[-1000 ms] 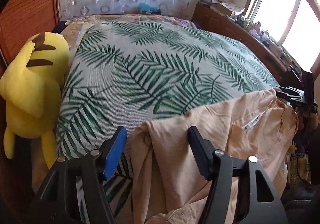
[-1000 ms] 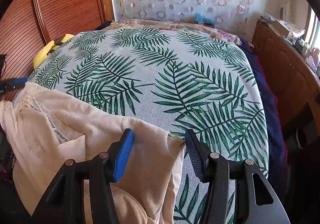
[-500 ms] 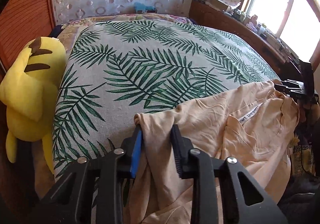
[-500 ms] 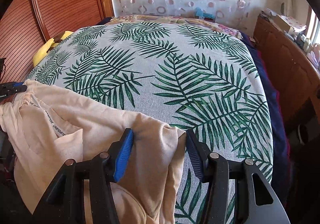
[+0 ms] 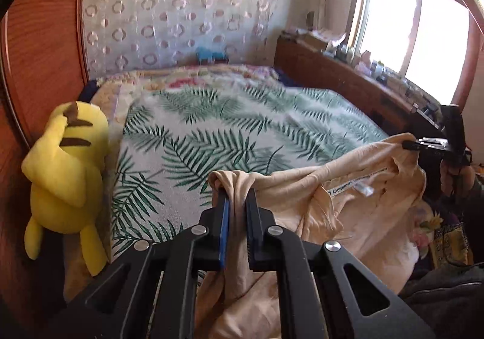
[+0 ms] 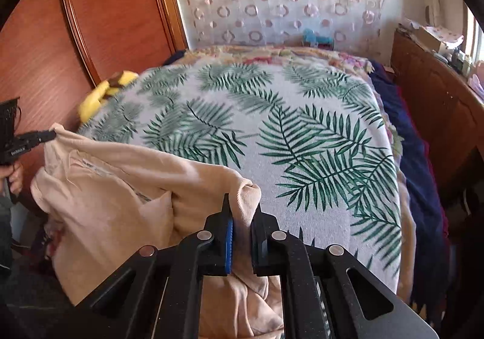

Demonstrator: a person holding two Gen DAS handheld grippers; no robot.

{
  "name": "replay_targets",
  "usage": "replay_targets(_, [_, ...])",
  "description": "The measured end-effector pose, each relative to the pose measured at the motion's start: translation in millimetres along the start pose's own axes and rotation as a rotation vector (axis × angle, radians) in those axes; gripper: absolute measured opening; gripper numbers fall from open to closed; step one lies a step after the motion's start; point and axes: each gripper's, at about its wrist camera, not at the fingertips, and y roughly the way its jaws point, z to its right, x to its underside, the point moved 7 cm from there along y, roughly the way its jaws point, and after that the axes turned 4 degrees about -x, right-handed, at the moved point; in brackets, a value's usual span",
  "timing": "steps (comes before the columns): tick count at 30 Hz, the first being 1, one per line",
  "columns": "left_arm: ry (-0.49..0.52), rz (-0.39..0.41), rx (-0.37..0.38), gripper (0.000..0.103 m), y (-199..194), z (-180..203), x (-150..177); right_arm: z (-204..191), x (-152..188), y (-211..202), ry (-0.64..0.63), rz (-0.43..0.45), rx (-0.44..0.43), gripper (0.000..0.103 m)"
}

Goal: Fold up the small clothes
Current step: 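Carry the held hem over with both tools and lay it onto the collar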

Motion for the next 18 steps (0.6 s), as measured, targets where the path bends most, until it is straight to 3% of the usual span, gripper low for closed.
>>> replay_targets(11, [-0.047, 0.272, 0.016, 0.01, -96.6, 21.1, -24.1, -26.7, -10.5, -133.8, -0.06, 0.238, 0.018, 0.007])
replay_targets(18, [-0.022, 0.459, 0.016, 0.01, -162.3, 27.9, -67.6, -49.0, -21.1, -215.4, -0.149, 0.364, 0.048, 0.007])
